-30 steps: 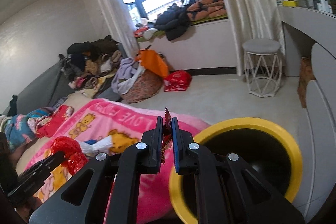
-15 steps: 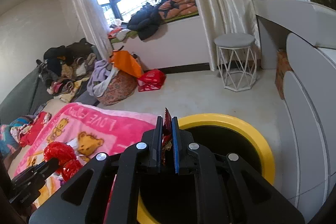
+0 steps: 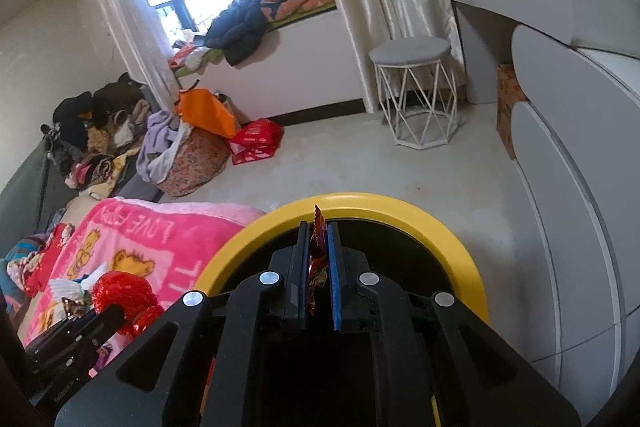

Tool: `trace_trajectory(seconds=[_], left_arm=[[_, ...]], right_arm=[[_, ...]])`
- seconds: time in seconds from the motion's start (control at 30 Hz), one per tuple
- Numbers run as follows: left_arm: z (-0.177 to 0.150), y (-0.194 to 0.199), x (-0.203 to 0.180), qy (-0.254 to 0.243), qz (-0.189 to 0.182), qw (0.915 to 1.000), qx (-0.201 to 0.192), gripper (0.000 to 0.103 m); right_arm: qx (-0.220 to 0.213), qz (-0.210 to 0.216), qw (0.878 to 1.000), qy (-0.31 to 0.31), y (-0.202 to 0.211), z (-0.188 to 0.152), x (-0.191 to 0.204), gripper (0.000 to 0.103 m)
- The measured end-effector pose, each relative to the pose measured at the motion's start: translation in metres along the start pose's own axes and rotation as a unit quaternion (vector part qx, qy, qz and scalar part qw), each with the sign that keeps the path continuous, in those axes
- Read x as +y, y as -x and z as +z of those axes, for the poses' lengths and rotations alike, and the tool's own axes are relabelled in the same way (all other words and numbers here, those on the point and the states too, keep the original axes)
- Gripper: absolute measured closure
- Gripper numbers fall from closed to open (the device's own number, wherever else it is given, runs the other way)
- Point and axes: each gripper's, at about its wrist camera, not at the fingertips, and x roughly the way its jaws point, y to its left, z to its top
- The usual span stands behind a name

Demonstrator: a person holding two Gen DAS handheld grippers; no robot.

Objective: Collect trash
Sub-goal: 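Carry the red bag and red wrapper in both tools over the yellow-rimmed bin, then open both tools to drop the red bag and wrapper into the bin, then move both tools back to the trash pile on the blanket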

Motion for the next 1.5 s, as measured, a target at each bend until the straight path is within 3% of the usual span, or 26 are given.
trace_trajectory(seconds=[0.13,0.2,0.27,0.33,0.53,1.07,1.5], left_arm=[[-0.002,-0.013,-0.004,-0.006,-0.008,0.9999,0.012,0.085],[-0.003,-0.018,-0.004,-0.006,-0.010,0.9998,0.017,0.079],[-0.004,-0.019,-0.004,-0.002,-0.019,0.9997,0.018,0.062],[-0.004,-0.017,-0.002,0.005,-0.023,0.9996,0.016,0.044],[-0.001,-0.004,0.010,0.033,-0.026,0.9991,0.000,0.019],[0.001,0.048,0.050,0.069,0.024,0.9965,-0.039,0.012],[-0.002,0.097,0.096,0.108,0.078,0.9876,-0.084,0.012]], right_arm=[[0.011,-0.001,1.000,-0.010,-0.006,-0.003,-0.009,0.093],[0.015,-0.003,1.000,-0.016,-0.009,-0.005,-0.012,0.091],[0.020,0.000,1.000,-0.023,-0.011,-0.006,-0.014,0.089],[0.024,-0.004,0.999,-0.026,-0.013,-0.006,-0.016,0.073],[0.024,-0.005,0.999,-0.027,-0.011,-0.006,-0.012,0.061],[0.002,0.054,0.997,0.049,0.012,-0.002,0.055,0.047],[0.000,0.115,0.988,0.107,0.030,-0.006,0.118,0.040]])
